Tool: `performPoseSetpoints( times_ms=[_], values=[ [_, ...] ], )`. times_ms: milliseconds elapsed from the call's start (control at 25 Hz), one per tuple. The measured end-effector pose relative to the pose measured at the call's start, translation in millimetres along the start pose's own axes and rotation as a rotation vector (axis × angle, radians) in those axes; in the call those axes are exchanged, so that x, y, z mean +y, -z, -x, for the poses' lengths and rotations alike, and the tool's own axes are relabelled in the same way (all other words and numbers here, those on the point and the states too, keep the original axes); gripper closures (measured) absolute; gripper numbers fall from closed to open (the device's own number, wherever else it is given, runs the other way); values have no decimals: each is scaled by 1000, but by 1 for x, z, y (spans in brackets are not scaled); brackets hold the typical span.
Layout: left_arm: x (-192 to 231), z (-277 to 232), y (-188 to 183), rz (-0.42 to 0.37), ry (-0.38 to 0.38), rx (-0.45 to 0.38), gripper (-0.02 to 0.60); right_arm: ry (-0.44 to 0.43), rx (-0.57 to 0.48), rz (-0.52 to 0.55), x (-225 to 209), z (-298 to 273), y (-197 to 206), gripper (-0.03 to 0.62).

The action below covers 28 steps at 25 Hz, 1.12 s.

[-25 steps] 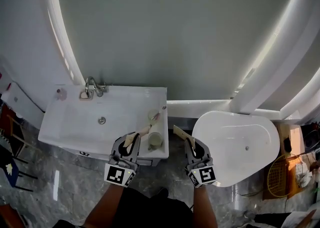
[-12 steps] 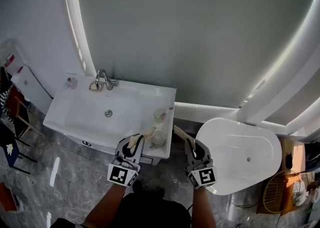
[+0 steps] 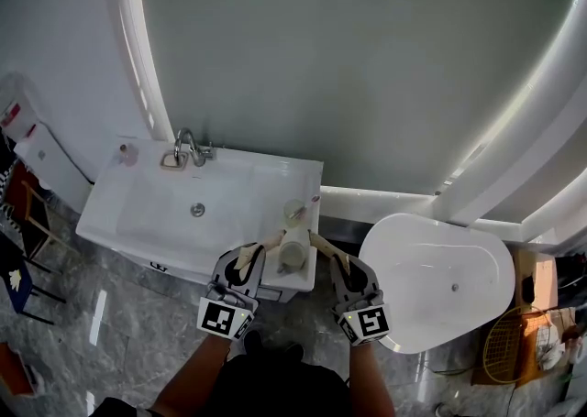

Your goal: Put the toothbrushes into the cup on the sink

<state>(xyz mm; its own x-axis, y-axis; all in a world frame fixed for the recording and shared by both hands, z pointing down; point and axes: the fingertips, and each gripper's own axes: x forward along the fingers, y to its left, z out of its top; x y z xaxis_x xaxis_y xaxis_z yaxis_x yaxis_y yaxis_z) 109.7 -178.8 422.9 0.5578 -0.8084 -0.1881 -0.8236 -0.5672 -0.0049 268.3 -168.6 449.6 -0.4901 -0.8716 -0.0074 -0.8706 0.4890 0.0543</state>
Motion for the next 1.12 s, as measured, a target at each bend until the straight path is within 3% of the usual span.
performPoseSetpoints(
  times_ms=[320, 640, 1120],
  values=[
    [9, 6, 28, -2, 8, 7, 534, 17, 17, -4, 3, -4, 27, 545],
    [29, 20, 63, 12, -36, 11, 534, 14, 44, -22, 8, -13, 67, 545],
    [50, 15, 75, 11, -58, 5, 534, -10, 69, -35, 14, -35, 92, 546]
  ],
)
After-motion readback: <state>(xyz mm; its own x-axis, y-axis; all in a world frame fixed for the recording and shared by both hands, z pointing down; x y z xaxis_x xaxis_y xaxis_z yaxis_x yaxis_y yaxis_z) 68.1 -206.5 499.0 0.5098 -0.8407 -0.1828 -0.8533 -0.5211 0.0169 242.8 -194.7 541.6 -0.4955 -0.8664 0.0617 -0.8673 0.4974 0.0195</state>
